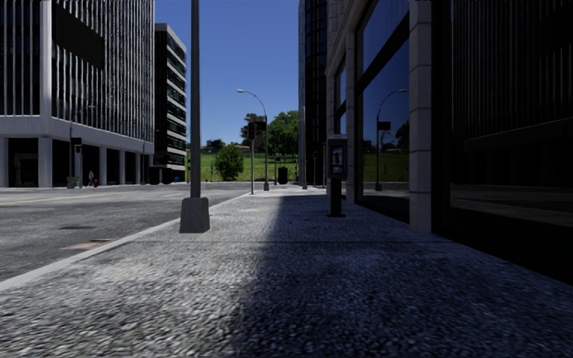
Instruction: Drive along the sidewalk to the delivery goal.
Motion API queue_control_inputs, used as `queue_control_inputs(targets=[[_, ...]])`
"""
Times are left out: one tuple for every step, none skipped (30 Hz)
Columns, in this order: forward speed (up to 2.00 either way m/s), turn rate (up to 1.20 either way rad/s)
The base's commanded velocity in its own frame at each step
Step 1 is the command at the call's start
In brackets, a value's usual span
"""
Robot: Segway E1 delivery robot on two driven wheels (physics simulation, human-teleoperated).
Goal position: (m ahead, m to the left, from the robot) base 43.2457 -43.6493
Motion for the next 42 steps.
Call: queue_control_inputs(targets=[[2.0,0.0],[2.0,0.0],[2.0,0.0],[2.0,0.0],[2.0,0.0],[2.0,0.0],[2.0,0.0],[2.0,0.0],[2.0,0.0],[2.0,0.0],[2.0,0.0],[2.0,0.0],[2.0,0.0],[2.0,0.0],[2.0,0.0],[2.0,0.0],[2.0,0.0],[2.0,0.0],[2.0,0.0],[2.0,0.0],[2.0,0.0],[2.0,0.0],[2.0,0.0],[2.0,0.0],[2.0,0.0],[2.0,0.0],[2.0,0.0],[2.0,0.0],[2.0,0.0],[2.0,0.0],[2.0,0.0],[2.0,0.0],[2.0,0.0],[2.0,0.0],[2.0,0.0],[2.0,0.0],[2.0,0.0],[2.0,0.0],[2.0,0.0],[2.0,0.0],[2.0,0.0],[2.0,0.0]])
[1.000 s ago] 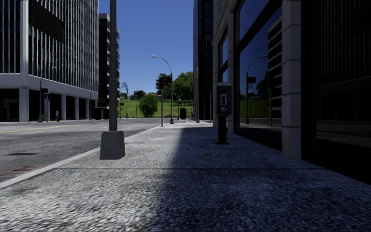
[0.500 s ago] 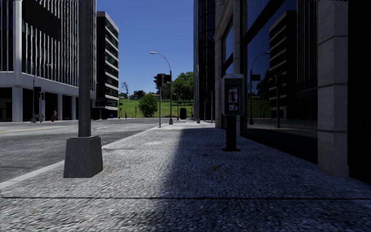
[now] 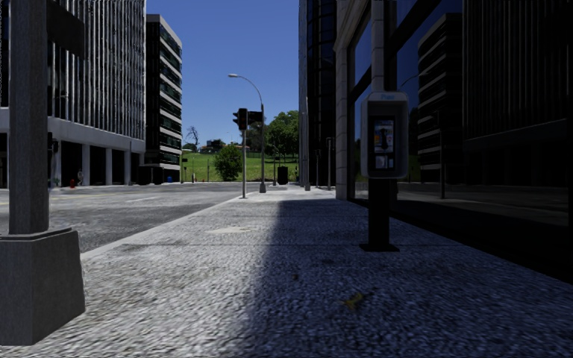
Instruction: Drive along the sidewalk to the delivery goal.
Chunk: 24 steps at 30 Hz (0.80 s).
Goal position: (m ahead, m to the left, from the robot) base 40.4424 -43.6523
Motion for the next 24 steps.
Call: queue_control_inputs(targets=[[2.0,0.0],[2.0,0.0],[2.0,0.0],[2.0,0.0],[2.0,0.0],[2.0,0.0],[2.0,0.0],[2.0,0.0],[2.0,0.0],[2.0,0.0],[2.0,0.0],[2.0,0.0],[2.0,0.0],[2.0,0.0],[2.0,0.0],[2.0,0.0],[2.0,0.0],[2.0,0.0],[2.0,0.0],[2.0,0.0],[2.0,0.0],[2.0,0.0],[2.0,0.0],[2.0,0.0]])
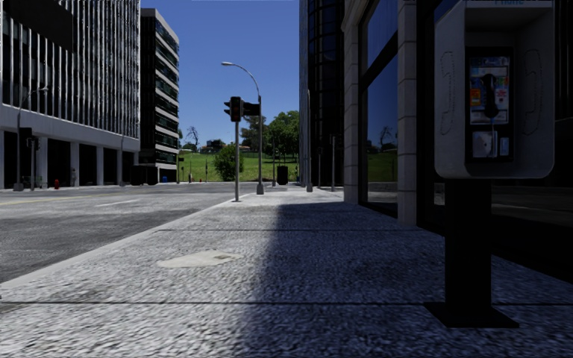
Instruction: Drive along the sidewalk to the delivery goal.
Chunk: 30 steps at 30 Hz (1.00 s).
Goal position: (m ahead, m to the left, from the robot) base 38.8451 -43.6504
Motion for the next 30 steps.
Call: queue_control_inputs(targets=[[2.0,0.0],[2.0,0.0],[2.0,0.0],[2.0,0.0],[2.0,0.0],[2.0,0.0],[2.0,0.0],[2.0,0.0],[2.0,0.0],[2.0,0.0],[2.0,0.0],[2.0,0.0],[2.0,0.0],[2.0,0.0],[2.0,0.0],[2.0,0.0],[2.0,0.0],[2.0,0.0],[2.0,0.0],[2.0,0.0],[2.0,0.0],[2.0,0.0],[2.0,0.0],[2.0,0.0],[2.0,0.0],[2.0,0.0],[2.0,0.0],[2.0,0.0],[2.0,0.0],[2.0,0.0]])
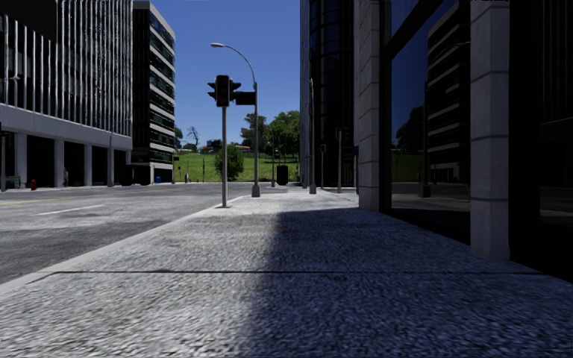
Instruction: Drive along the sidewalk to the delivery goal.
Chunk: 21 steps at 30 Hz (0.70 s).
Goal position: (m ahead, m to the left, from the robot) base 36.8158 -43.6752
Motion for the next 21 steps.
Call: queue_control_inputs(targets=[[2.0,0.0],[2.0,0.0],[2.0,0.0],[2.0,0.0],[2.0,0.0],[2.0,0.0],[2.0,0.0],[2.0,0.0],[2.0,0.0],[2.0,0.0],[2.0,0.0],[2.0,0.0],[2.0,0.0],[2.0,0.0],[2.0,0.0],[2.0,0.0],[2.0,0.0],[2.0,0.0],[2.0,0.0],[2.0,0.0],[2.0,0.0]])
